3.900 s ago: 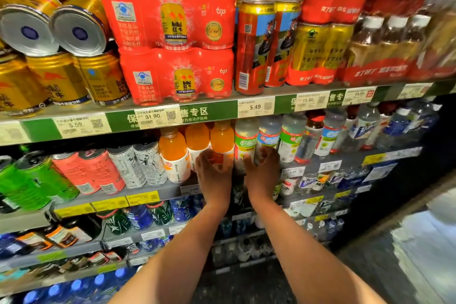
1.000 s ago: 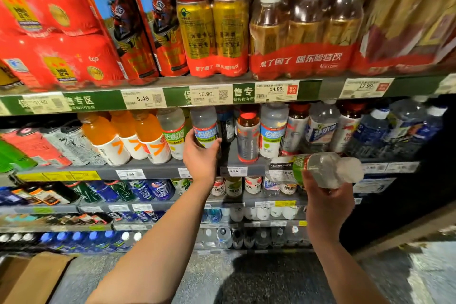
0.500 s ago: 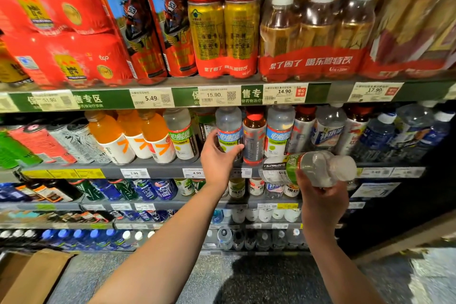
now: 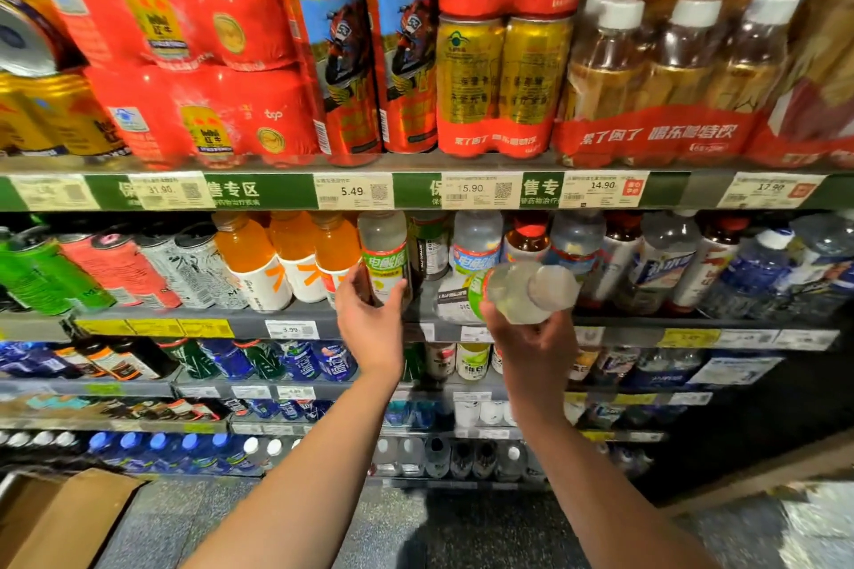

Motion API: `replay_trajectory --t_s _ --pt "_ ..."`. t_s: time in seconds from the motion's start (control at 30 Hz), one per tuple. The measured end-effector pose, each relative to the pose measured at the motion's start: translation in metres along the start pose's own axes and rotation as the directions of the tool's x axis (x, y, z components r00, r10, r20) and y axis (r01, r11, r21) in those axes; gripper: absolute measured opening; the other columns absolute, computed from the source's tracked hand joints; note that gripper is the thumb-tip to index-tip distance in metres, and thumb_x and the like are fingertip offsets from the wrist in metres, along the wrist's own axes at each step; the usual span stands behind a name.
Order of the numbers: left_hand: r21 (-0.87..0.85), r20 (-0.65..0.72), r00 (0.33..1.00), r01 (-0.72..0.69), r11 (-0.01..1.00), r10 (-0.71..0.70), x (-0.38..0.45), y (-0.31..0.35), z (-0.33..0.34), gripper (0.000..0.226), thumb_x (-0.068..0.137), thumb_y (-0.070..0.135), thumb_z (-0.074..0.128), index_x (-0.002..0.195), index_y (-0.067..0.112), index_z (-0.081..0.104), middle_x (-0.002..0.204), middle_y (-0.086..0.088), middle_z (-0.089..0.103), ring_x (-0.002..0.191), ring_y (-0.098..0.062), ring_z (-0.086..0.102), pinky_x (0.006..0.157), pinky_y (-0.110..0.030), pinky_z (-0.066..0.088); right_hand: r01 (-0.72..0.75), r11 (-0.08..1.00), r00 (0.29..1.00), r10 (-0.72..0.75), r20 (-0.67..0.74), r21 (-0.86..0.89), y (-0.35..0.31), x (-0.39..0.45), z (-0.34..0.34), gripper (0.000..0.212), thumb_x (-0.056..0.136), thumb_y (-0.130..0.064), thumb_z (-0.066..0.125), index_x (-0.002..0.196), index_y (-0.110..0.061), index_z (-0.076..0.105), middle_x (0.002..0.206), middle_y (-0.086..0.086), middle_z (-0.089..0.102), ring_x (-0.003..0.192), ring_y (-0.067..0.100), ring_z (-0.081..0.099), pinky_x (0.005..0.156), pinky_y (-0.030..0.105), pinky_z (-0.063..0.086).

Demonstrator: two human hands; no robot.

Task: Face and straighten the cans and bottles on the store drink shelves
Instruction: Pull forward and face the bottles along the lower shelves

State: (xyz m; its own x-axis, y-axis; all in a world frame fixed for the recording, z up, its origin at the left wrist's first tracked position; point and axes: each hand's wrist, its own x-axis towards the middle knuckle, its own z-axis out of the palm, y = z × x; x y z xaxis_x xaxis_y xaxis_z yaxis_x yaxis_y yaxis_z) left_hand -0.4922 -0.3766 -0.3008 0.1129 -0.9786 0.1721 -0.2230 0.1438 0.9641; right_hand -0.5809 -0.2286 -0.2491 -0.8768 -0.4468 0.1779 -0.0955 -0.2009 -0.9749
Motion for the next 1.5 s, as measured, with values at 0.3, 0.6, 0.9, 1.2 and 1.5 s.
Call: replay_trajectory --t_s 0.3,0.6,0.9,1.2,1.5 --pt "0.120 0.120 0.992 -0.050 0.992 0.035 0.014 -0.005 -0.009 0.061 0.082 0.035 0.080 0.136 0.023 0.056 0.125 0.006 0.066 0.114 -0.014 0.061 0.102 -0.037 0.049 0.017 0.991 1.000 -0.014 0.019 -0.135 0.016 0.009 0.072 0.055 0.072 -0.019 0.088 0.118 -0.021 0.059 0.110 -0.009 0.067 0.099 -0.004 0.065 0.077 0.012 0.052" --pt "0.035 0.296 0.951 -0.102 0.994 0.087 0.028 -0.018 -0.013 0.044 0.089 0.027 0.072 0.130 0.027 0.059 0.118 0.009 0.066 0.108 -0.003 0.062 0.092 -0.023 0.050 0.132 0.846 0.979 -0.193 -0.066 -0.516 0.034 0.021 0.116 0.068 0.075 -0.064 0.074 0.123 -0.022 0.051 0.117 -0.001 0.062 0.107 0.020 0.062 0.083 0.038 0.053" --pt "0.089 0.323 0.937 -0.167 0.982 0.130 0.031 -0.017 -0.029 0.043 0.089 0.027 0.070 0.130 0.023 0.062 0.125 0.005 0.067 0.102 -0.019 0.067 0.081 -0.029 0.051 0.099 0.745 0.957 -0.253 -0.143 -0.659 0.039 0.031 0.144 0.084 0.078 -0.063 0.072 0.129 -0.001 0.047 0.125 0.018 0.058 0.116 0.033 0.056 0.087 0.041 0.050" --pt "0.068 0.323 0.932 -0.198 0.978 0.166 0.040 -0.023 -0.033 0.028 0.091 0.027 0.069 0.118 0.022 0.069 0.110 0.001 0.073 0.092 -0.020 0.068 0.072 -0.024 0.044 0.026 0.754 0.949 -0.225 -0.220 -0.657 0.056 0.011 0.148 0.073 0.085 -0.044 0.069 0.140 -0.002 0.045 0.137 0.018 0.053 0.130 0.035 0.046 0.109 0.034 0.030" --pt "0.056 0.307 0.936 -0.198 0.979 0.172 0.038 -0.027 -0.031 0.029 0.092 0.029 0.068 0.120 0.020 0.071 0.112 -0.001 0.074 0.095 -0.018 0.070 0.075 -0.026 0.050 -0.017 0.830 0.982 -0.092 -0.166 -0.558 0.069 -0.001 0.133 0.049 0.088 -0.019 0.070 0.130 -0.006 0.048 0.128 0.010 0.053 0.122 0.029 0.046 0.099 0.031 0.038"
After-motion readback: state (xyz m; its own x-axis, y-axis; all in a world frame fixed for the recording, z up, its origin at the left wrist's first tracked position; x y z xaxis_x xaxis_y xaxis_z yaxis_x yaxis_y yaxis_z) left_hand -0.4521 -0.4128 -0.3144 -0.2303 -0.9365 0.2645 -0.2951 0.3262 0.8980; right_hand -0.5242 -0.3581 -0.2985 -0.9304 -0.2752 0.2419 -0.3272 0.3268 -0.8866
